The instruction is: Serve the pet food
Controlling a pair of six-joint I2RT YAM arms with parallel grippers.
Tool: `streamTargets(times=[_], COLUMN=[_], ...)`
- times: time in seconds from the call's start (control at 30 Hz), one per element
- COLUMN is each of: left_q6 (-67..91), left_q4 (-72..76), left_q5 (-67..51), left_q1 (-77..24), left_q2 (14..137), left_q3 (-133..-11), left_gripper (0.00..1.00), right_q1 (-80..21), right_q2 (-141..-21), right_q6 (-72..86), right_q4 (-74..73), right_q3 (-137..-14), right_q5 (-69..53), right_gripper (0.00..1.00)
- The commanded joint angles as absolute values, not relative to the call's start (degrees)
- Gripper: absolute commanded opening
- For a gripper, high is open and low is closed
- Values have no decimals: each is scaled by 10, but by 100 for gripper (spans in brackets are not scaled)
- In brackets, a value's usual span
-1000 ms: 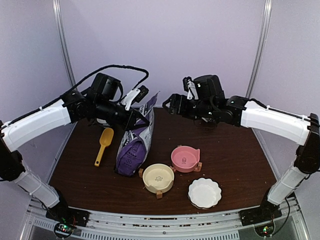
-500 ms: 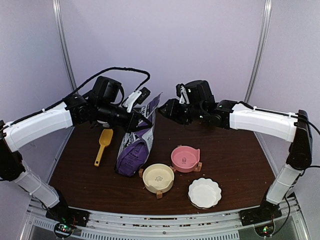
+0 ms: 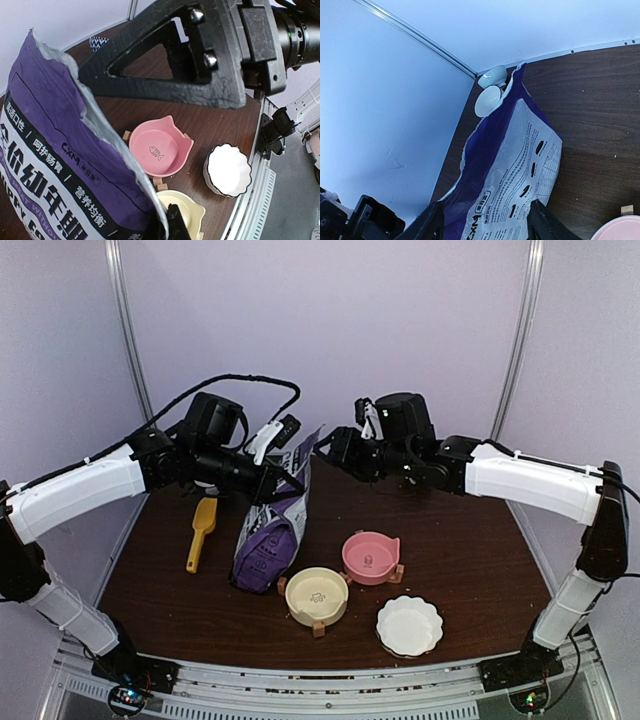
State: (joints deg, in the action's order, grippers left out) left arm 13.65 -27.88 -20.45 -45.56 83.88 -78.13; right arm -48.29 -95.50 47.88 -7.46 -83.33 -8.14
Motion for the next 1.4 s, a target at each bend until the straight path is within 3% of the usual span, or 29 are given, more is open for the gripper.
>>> streamTargets(times=[0.0, 0.53, 1.03, 1.23, 1.37], left_q6=[127, 127, 126, 126, 126], left_q4=[-229, -229, -229, -229, -229], left_q5=[-191, -194, -198, -198, -200], left_q1=[-455, -454, -454, -454, -454], left_q2=[833, 835, 838, 838, 839], left_q3=[-785, -789, -791, -791, -791], left_gripper=[2, 3, 3, 3, 3], right_q1=[-489, -491, -497, -498, -498], right_q2=[-933, -937, -957, -967, -974], right_q6=[469, 455, 456, 456, 457], right_q4=[-59, -71, -73, -75, -76], right_q3=[-852, -870, -871, -875, -878], right_q5=[-85, -85, -97, -102, -105], right_gripper=[59, 60, 44, 31, 30])
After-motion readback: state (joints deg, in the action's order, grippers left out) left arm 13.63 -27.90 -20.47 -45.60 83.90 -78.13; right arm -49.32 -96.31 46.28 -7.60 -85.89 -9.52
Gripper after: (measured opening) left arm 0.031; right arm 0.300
